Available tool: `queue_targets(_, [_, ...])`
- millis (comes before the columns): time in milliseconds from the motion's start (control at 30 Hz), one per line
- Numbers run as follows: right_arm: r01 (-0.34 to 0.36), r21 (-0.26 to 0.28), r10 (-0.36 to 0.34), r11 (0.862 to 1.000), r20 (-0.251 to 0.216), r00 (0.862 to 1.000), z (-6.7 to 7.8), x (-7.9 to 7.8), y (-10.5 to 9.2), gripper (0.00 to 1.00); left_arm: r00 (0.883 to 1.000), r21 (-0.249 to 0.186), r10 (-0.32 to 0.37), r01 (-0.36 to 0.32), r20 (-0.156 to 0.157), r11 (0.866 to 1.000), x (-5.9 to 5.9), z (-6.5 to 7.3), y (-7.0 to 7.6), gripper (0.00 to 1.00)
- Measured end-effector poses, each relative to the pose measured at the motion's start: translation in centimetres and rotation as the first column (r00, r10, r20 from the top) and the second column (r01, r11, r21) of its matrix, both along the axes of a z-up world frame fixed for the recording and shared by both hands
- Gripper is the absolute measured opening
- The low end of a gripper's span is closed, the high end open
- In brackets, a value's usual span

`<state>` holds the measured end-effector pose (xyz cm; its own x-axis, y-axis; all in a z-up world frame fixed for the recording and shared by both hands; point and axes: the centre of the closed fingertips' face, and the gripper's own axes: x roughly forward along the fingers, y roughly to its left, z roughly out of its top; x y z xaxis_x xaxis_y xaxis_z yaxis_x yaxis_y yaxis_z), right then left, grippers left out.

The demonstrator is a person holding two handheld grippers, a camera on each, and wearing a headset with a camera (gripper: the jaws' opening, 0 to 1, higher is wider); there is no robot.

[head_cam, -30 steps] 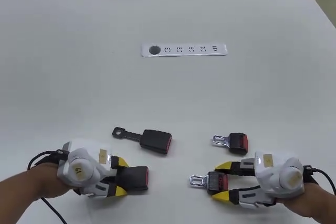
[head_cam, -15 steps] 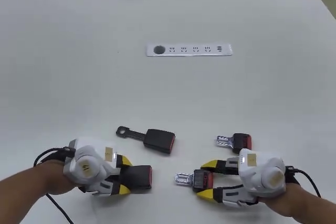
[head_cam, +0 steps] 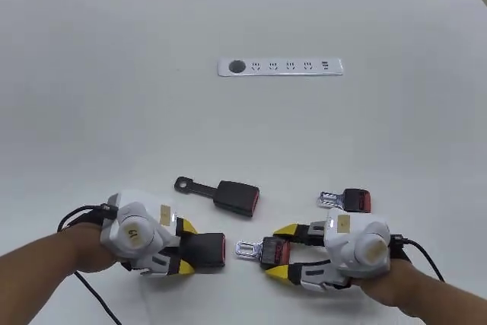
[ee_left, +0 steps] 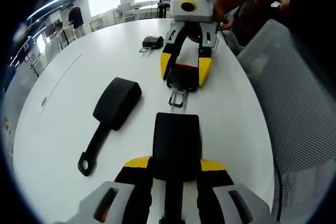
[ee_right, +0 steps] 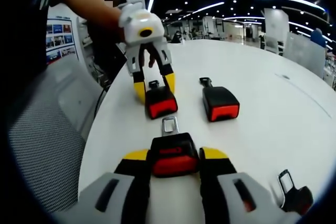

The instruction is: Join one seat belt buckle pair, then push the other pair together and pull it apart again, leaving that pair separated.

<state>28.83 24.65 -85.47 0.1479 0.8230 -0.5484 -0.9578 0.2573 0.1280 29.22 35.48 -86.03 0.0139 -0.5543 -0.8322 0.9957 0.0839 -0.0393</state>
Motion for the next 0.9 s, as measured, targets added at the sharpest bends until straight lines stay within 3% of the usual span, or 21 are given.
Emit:
queue_targets(367, [0.001, 0.001, -0.001, 1.0, -0.001, 1.0, -0.2, 0.3, 1.6, 0.37, 1.0, 0.014, 0.003, -0.003, -0.003, 1.0, 0.0, -0.1, 0.1, 0.33])
queue_targets(900, [-0.069, -0.02, 0.069, 0.997, -0.005, 0.998, -0.1, 0.1, 3.2, 0.37, 0.999, 0.062, -0.044, 0.045, -0.005, 0.997, 0.0, -0.1, 0.0, 0.33])
